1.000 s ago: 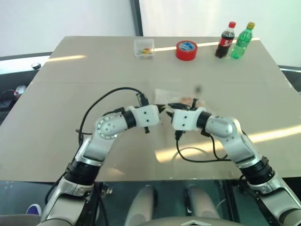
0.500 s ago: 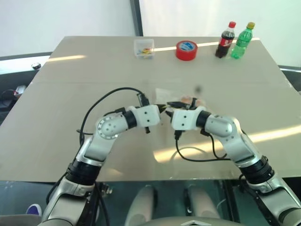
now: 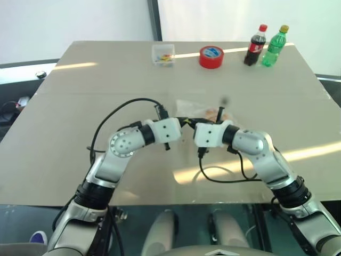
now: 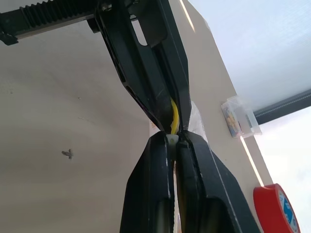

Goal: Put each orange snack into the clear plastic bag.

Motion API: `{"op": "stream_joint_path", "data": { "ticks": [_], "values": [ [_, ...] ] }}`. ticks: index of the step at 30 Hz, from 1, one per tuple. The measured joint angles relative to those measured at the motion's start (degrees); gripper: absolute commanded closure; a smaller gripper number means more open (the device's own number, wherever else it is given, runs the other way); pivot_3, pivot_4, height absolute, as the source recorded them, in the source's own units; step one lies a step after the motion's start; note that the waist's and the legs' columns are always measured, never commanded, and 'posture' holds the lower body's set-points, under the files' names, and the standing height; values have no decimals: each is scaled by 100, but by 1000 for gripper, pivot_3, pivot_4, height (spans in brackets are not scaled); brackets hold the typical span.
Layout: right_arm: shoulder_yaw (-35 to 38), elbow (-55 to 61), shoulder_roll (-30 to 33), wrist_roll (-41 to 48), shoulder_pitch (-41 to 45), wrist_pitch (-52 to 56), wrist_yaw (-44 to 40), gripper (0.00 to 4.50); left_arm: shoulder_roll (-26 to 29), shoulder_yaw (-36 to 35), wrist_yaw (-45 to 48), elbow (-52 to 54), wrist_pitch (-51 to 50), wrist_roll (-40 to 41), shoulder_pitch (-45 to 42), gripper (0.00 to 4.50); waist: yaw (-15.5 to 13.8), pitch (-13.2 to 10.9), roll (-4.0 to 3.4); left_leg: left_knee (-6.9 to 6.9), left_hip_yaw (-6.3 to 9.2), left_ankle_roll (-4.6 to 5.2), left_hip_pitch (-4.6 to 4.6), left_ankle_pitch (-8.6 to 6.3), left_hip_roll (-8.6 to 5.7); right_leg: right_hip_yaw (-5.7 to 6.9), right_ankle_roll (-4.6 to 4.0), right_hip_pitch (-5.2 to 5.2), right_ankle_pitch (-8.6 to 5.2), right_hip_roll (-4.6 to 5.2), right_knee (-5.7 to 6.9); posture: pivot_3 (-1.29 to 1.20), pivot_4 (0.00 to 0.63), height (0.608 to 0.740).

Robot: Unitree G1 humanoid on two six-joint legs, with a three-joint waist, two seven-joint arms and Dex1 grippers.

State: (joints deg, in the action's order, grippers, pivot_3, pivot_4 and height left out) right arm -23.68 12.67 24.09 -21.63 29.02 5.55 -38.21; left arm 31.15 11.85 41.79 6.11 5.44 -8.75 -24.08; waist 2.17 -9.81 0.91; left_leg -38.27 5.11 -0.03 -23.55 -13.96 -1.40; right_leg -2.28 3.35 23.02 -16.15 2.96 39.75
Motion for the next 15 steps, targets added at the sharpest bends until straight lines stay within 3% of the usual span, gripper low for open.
{"op": "stream_joint_path", "data": {
  "ticks": [15],
  "values": [
    [818,434,1180,141,-898,-33,184,4433,64,74,64,-250,179,82,-91,4500,-15,0,0,0,-2,0,-2,0,0,-1,0,0,0,1,-1,0,150,740]
  ]
}}
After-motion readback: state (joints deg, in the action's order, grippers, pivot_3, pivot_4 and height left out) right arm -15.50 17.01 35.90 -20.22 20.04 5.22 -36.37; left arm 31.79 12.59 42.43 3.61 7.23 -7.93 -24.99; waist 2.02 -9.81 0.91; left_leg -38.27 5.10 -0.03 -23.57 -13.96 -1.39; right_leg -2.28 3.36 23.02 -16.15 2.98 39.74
